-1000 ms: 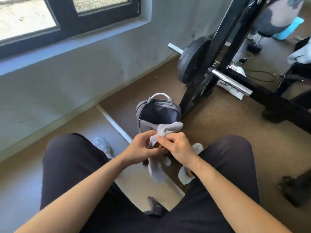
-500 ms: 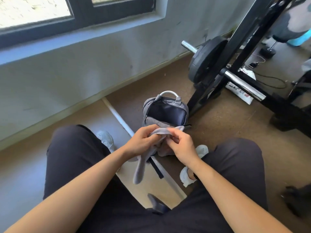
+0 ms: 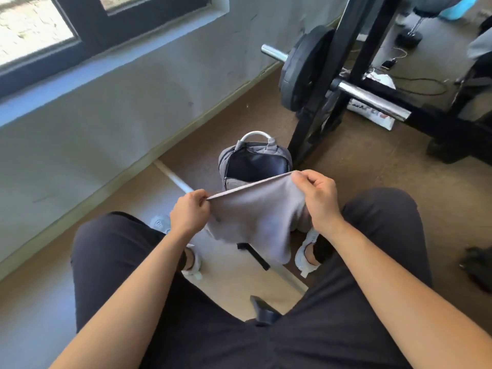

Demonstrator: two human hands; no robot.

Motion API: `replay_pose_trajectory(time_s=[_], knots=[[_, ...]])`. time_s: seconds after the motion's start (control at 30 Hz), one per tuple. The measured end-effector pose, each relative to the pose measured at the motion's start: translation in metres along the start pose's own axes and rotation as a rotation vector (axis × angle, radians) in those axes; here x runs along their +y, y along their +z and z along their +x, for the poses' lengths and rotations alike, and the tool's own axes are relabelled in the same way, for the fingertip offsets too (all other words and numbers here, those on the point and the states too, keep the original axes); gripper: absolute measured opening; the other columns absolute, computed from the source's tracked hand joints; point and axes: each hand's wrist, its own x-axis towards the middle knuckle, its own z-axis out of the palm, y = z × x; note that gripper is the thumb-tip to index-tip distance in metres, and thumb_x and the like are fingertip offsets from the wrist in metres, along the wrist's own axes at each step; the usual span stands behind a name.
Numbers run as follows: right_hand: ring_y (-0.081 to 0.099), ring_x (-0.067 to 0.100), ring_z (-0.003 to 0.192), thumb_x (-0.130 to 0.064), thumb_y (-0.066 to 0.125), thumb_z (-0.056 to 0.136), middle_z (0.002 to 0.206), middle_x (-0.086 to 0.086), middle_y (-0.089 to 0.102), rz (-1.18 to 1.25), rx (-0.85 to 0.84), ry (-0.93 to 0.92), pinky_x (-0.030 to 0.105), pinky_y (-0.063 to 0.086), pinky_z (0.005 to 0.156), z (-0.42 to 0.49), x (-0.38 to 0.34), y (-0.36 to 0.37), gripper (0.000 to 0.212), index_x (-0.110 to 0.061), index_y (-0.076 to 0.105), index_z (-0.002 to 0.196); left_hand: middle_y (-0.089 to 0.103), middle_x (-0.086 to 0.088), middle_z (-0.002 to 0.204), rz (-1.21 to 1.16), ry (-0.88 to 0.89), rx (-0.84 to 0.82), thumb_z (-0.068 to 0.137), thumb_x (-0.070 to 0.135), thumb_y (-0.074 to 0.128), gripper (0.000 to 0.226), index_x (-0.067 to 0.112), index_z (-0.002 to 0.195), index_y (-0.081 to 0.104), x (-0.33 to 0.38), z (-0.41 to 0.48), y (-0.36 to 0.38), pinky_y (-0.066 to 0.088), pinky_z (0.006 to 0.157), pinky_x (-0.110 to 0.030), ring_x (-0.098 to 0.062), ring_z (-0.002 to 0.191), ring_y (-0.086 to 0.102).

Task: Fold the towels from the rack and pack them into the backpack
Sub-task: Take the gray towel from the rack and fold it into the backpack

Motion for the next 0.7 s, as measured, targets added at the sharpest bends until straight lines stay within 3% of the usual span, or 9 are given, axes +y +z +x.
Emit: replay_pose_trajectory(time_s=[0.07,0.13,0.23,0.33,0.4,0.47,0.57,0.7], knots=[[0.044,0.008,0.063,-0.027,0.063,0.098,0.062,0.001,0.050,-0.021,0.068,0.044,0.028,0.038,0.060,0.006,0.001,-0.010,0.035,0.001,0.063,0.076,0.069,-0.007,0.088,-0.053,-0.039,0.050,0.086,0.012,0.047,0.031,0.027,0.096,0.071,-0.002,0.002,0.000,0.045,0.069,-0.037,-0.039,0.094,0.062],[0.044,0.007,0.058,-0.028,0.065,0.096,0.056,-0.006,0.048,-0.137,0.010,0.056,0.027,0.039,0.059,0.013,0.006,-0.017,0.036,-0.002,0.060,0.071,0.072,-0.012,0.098,-0.126,-0.078,0.177,0.091,0.011,0.046,0.031,0.021,0.102,0.073,-0.004,0.006,-0.004,0.044,0.075,-0.037,-0.040,0.100,0.063],[0.039,0.012,0.056,-0.029,0.072,0.091,0.058,0.004,0.039,-0.413,-0.387,0.153,0.030,0.035,0.058,0.020,0.018,-0.023,0.045,0.001,0.051,0.064,0.069,-0.011,0.104,-0.317,-0.163,0.332,0.094,0.004,0.039,0.031,0.015,0.100,0.067,-0.004,0.008,-0.015,0.035,0.078,-0.031,-0.037,0.106,0.060],[0.039,0.013,0.053,-0.032,0.076,0.088,0.054,0.000,0.040,-0.714,-0.851,0.356,0.029,0.037,0.058,0.015,0.027,-0.023,0.045,-0.016,0.047,0.057,0.063,-0.002,0.103,-0.448,-0.211,0.380,0.095,0.002,0.033,0.034,0.017,0.103,0.063,0.000,0.002,-0.021,0.034,0.078,-0.025,-0.027,0.099,0.057],[0.042,0.017,0.057,-0.034,0.076,0.087,0.058,0.002,0.044,-0.880,-0.937,0.411,0.031,0.037,0.060,0.015,0.030,-0.025,0.042,-0.016,0.050,0.060,0.062,0.000,0.105,-0.455,-0.212,0.410,0.097,0.002,0.032,0.037,0.014,0.112,0.064,0.002,-0.002,-0.023,0.031,0.075,-0.018,-0.020,0.095,0.052],[0.036,0.019,0.059,-0.031,0.075,0.087,0.060,0.005,0.038,-0.879,-0.809,0.371,0.032,0.031,0.059,0.019,0.030,-0.028,0.044,-0.015,0.044,0.060,0.063,0.001,0.107,-0.440,-0.208,0.455,0.099,0.006,0.033,0.038,0.014,0.117,0.065,0.001,-0.002,-0.026,0.030,0.076,-0.016,-0.017,0.096,0.052],[0.033,0.017,0.055,-0.027,0.069,0.090,0.055,0.003,0.032,-0.748,-0.433,0.245,0.031,0.026,0.054,0.024,0.021,-0.029,0.048,-0.016,0.037,0.056,0.070,-0.007,0.115,-0.397,-0.223,0.489,0.102,0.015,0.041,0.030,0.013,0.116,0.068,-0.007,0.003,-0.028,0.036,0.085,-0.026,-0.027,0.108,0.059],[0.027,0.014,0.047,-0.024,0.067,0.092,0.050,0.001,0.027,-0.640,-0.014,0.080,0.026,0.018,0.046,0.029,0.009,-0.028,0.055,-0.016,0.031,0.052,0.071,-0.015,0.111,-0.335,-0.296,0.408,0.104,0.030,0.050,0.030,0.008,0.109,0.068,-0.017,0.008,-0.023,0.043,0.090,-0.036,-0.036,0.109,0.062]])
